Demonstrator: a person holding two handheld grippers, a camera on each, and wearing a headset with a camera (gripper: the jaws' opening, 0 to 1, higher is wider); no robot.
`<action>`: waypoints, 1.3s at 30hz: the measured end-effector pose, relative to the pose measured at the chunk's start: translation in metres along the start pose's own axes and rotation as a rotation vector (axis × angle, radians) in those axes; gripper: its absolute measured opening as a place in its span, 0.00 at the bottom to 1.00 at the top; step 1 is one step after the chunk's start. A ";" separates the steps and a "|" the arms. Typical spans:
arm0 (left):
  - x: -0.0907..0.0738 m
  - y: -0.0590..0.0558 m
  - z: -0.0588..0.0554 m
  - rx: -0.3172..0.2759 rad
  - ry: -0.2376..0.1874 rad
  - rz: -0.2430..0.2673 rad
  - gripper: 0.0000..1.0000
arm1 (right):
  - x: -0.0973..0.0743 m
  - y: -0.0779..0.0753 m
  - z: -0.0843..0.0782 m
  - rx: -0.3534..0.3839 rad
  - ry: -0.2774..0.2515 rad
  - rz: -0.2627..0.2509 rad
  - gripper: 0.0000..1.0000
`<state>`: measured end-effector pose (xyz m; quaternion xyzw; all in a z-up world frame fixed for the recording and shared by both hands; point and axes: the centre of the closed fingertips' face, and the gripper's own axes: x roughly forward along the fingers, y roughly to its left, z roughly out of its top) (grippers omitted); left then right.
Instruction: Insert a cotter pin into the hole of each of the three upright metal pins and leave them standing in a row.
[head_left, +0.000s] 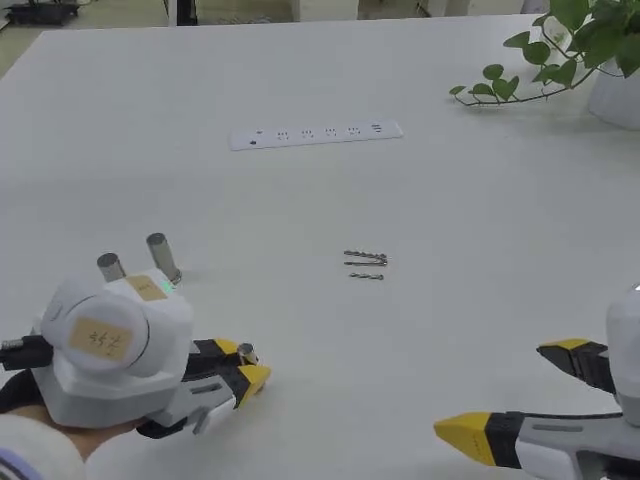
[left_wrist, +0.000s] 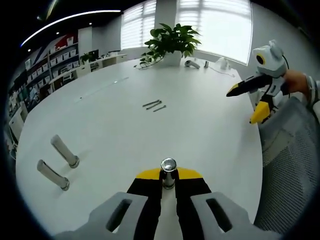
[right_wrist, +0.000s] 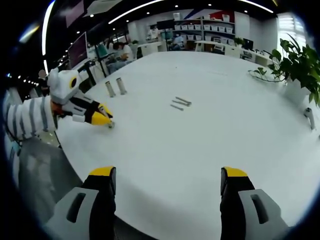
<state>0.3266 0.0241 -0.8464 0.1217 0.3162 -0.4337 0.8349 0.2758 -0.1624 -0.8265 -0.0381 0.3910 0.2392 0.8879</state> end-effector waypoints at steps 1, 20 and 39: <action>0.000 0.000 0.000 -0.003 -0.001 0.000 0.07 | 0.000 0.000 0.000 -0.001 0.000 0.000 0.87; -0.001 -0.003 0.008 -0.048 -0.036 0.010 0.10 | -0.005 -0.001 -0.001 0.000 0.002 0.004 0.87; -0.019 0.007 0.006 -0.035 -0.032 0.067 0.56 | -0.003 0.002 -0.003 0.006 0.004 0.019 0.87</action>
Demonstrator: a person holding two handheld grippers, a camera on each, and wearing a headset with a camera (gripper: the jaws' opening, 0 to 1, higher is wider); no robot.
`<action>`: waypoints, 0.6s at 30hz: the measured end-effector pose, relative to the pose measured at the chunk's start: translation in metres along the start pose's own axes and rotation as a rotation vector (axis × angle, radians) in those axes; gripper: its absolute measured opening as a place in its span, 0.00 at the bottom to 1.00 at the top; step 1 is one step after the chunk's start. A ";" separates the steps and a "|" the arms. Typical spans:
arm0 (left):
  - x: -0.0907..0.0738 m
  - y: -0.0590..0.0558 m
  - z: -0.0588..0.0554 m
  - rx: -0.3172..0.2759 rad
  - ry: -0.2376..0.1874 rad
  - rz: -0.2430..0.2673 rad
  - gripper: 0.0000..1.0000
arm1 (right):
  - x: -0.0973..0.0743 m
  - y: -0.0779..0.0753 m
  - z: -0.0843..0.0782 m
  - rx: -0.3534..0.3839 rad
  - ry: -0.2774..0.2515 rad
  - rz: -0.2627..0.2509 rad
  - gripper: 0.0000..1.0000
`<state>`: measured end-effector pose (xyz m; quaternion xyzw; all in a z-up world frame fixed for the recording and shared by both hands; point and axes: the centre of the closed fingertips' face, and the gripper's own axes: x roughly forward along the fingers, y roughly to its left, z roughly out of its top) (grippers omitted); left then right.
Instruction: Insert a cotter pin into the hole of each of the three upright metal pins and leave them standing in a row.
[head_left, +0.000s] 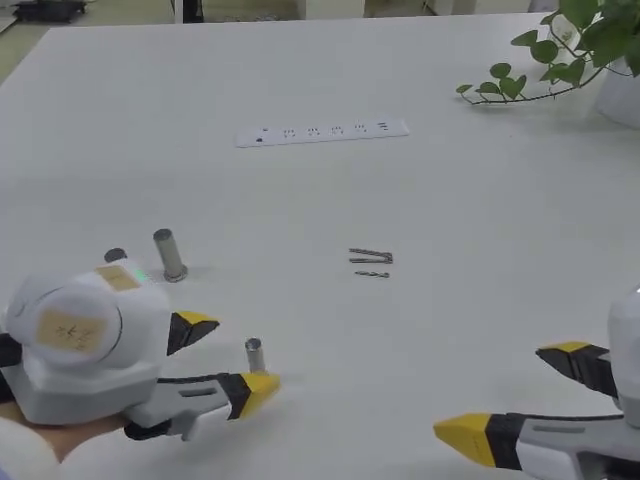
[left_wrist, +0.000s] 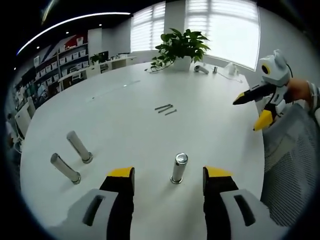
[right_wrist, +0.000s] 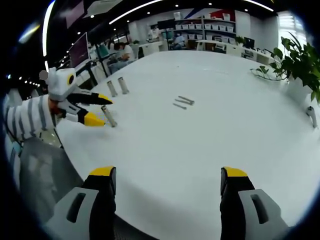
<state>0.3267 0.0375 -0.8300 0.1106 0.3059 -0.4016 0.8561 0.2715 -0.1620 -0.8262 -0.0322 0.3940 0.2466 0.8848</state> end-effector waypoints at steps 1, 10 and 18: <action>-0.001 -0.001 -0.002 -0.004 0.008 -0.009 0.60 | 0.000 0.000 0.000 0.000 0.001 0.000 0.87; -0.012 0.001 -0.009 -0.032 0.022 0.014 0.84 | 0.001 0.000 -0.001 0.000 0.005 0.002 0.87; -0.024 -0.008 -0.002 -0.025 -0.031 0.008 0.99 | 0.002 0.000 -0.002 -0.002 0.014 0.002 0.87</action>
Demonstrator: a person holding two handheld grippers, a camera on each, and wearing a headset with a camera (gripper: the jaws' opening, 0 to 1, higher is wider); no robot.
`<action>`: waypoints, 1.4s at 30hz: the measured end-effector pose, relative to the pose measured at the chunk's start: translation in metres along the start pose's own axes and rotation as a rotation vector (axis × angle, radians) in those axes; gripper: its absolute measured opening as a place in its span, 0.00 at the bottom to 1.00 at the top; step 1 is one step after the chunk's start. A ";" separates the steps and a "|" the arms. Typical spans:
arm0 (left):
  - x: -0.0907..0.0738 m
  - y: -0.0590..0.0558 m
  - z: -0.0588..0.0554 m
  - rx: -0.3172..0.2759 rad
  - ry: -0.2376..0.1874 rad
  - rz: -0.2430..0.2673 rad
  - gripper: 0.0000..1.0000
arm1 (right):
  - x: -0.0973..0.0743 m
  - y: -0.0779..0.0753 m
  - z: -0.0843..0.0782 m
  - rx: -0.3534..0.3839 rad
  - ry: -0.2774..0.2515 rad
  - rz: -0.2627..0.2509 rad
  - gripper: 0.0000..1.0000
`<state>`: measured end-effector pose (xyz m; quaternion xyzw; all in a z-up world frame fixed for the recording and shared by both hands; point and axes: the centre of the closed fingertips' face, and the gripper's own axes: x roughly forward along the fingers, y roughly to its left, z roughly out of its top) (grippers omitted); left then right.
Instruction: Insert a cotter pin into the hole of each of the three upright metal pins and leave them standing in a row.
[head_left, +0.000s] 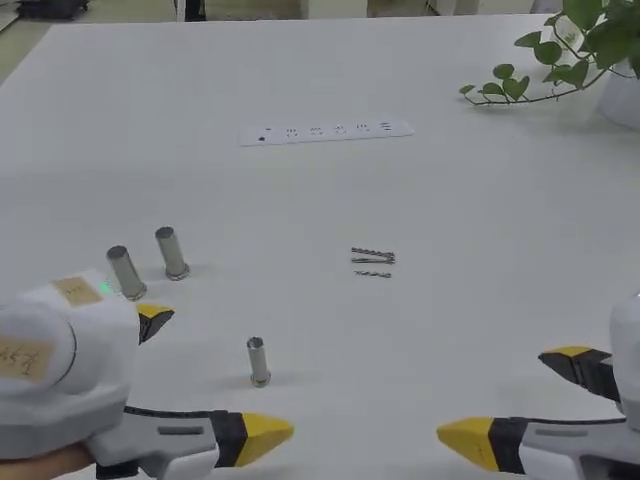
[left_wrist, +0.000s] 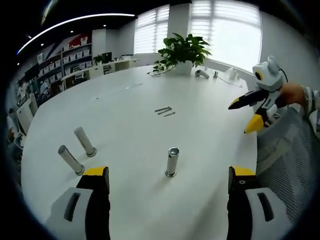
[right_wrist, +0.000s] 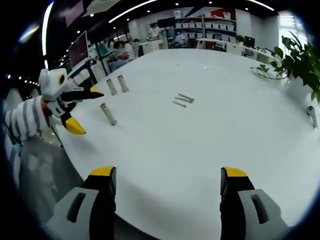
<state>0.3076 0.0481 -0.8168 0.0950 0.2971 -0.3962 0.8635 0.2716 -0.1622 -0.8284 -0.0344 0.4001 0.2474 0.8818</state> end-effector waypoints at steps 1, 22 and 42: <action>0.000 0.000 -0.004 0.013 0.015 -0.001 0.99 | 0.000 0.000 0.001 -0.003 0.000 0.001 0.87; -0.025 0.000 -0.004 -0.084 -0.030 0.061 1.00 | 0.000 -0.005 0.036 -0.140 0.037 0.078 0.86; -0.038 0.001 -0.017 -0.223 -0.009 0.127 1.00 | 0.029 -0.006 0.075 -0.423 0.166 0.221 0.80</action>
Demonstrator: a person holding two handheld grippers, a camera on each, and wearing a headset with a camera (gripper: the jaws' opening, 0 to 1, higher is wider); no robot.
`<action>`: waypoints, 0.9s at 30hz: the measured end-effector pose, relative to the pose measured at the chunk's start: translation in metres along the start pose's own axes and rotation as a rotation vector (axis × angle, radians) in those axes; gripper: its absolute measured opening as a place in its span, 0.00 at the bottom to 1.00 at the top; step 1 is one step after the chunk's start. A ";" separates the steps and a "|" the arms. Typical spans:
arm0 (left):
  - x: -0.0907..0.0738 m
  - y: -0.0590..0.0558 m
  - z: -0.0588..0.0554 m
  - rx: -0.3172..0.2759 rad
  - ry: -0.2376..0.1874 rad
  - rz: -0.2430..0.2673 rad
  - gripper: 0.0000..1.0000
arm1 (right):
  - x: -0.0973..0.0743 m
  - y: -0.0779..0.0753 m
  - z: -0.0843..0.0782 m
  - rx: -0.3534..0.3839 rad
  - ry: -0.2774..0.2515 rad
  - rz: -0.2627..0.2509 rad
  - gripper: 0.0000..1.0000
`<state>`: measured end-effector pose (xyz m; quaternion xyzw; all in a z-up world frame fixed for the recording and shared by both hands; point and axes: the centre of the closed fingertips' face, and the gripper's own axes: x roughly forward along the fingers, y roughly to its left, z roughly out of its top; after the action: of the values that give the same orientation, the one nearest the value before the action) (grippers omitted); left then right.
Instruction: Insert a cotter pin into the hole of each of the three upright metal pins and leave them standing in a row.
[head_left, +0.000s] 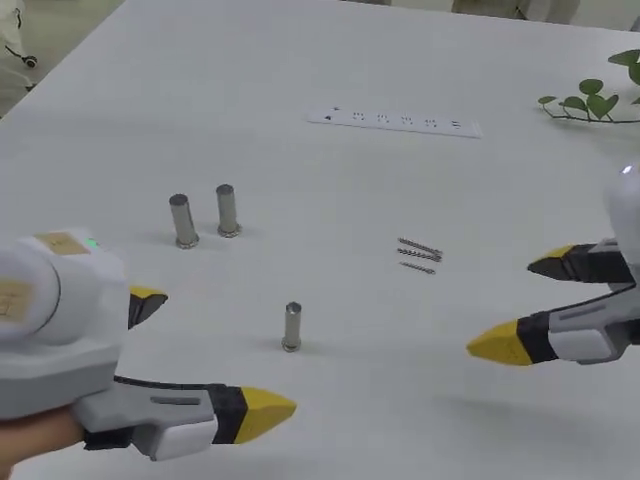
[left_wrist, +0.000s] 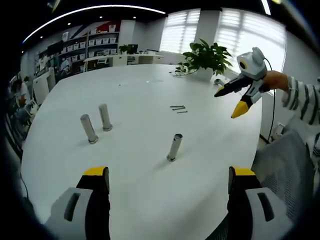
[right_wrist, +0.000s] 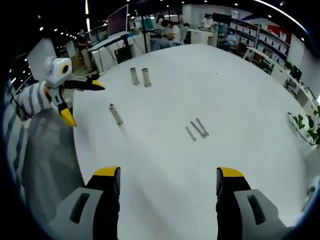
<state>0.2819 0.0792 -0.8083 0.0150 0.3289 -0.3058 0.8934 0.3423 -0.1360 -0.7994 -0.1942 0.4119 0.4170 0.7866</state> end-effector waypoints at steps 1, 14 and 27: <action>-0.001 0.000 0.001 -0.002 -0.002 0.003 1.00 | 0.002 0.001 0.001 -0.018 0.008 0.011 0.80; -0.008 -0.006 0.006 -0.027 -0.010 0.016 1.00 | 0.034 -0.009 0.006 -0.274 0.173 0.107 0.74; -0.015 -0.001 0.003 -0.070 -0.028 0.051 1.00 | 0.061 -0.014 0.017 -0.313 0.209 0.182 0.64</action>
<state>0.2738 0.0855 -0.7970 -0.0121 0.3263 -0.2716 0.9053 0.3811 -0.1036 -0.8393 -0.3182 0.4371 0.5228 0.6591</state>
